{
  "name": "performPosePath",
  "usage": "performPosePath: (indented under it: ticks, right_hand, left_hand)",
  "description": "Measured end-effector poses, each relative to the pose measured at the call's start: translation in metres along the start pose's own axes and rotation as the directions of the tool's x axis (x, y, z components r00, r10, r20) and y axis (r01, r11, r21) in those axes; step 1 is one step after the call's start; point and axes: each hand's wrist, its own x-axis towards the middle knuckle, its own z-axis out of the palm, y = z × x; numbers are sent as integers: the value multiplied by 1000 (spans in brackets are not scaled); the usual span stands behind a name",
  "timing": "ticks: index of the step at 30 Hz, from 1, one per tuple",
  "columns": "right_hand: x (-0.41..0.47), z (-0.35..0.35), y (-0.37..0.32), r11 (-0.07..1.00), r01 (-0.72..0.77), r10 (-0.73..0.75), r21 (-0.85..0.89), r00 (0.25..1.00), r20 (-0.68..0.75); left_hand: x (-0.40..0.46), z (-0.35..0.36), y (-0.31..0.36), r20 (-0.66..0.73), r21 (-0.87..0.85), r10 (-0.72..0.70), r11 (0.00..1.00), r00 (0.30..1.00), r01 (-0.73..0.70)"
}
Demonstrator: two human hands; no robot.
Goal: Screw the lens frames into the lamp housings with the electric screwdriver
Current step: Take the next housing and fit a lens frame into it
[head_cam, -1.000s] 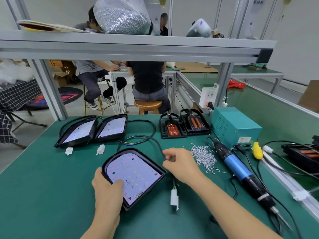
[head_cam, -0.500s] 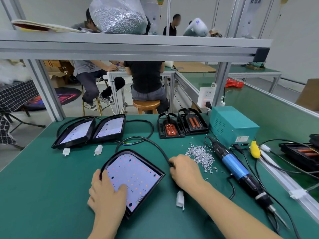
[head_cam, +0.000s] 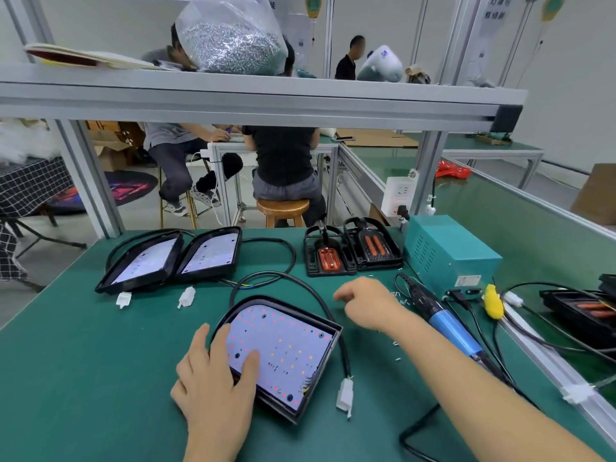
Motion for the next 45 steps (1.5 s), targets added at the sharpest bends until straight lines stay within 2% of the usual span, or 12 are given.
performPosePath:
  ticks: [3, 7, 16, 19, 22, 25, 30, 33, 35, 38, 41, 45]
  right_hand:
    - [26, -8, 0, 998, -58, 56, -14, 990, -130]
    - [59, -2, -10, 994, -67, 43, -89, 968, -249]
    - [106, 27, -42, 973, -84, 30, -214, 969, -244]
    - [112, 29, -48, 960, -135, 71, -244, 964, -256]
    - [114, 27, -54, 967, -155, 102, -203, 963, -250]
    - [115, 26, -52, 978, -182, 147, -103, 949, -278]
    - [102, 16, -52, 973, -124, 180, 193, 935, -306]
    - [81, 4, -50, 952, -14, 118, 307, 939, -324]
    - [59, -2, -49, 949, 69, 49, 308, 932, -358]
    - [18, -7, -51, 957, 192, -81, 219, 898, -432]
    - [-31, -7, -59, 924, 372, -279, 90, 816, -506]
    - [-82, 10, -65, 871, 486, -466, -69, 774, -428]
  left_hand:
    - [4, 2, 1, 14, 35, 24, 999, 1000, -24]
    - [6, 3, 0, 51, 40, 3, 999, 999, -5]
    - [9, -9, 9, 73, 87, -4, 996, 997, -2]
    - [13, -10, 8, 95, 38, 15, 999, 995, -19]
    - [16, -10, 4, 111, -64, 29, 998, 993, -22]
    - [17, -10, 2, 71, -149, -5, 989, 997, 16]
    - [20, -12, 3, 7, -2, -93, 996, 996, 93]
    - [20, -12, 4, 9, 75, -109, 991, 994, 108]
    - [21, -12, 2, 13, 129, -105, 986, 994, 102]
    - [24, -13, -4, 16, 154, -99, 983, 995, 96]
    - [26, -11, -6, 36, 168, -68, 984, 997, 61]
    - [29, -10, -6, 36, 155, -66, 986, 997, 60]
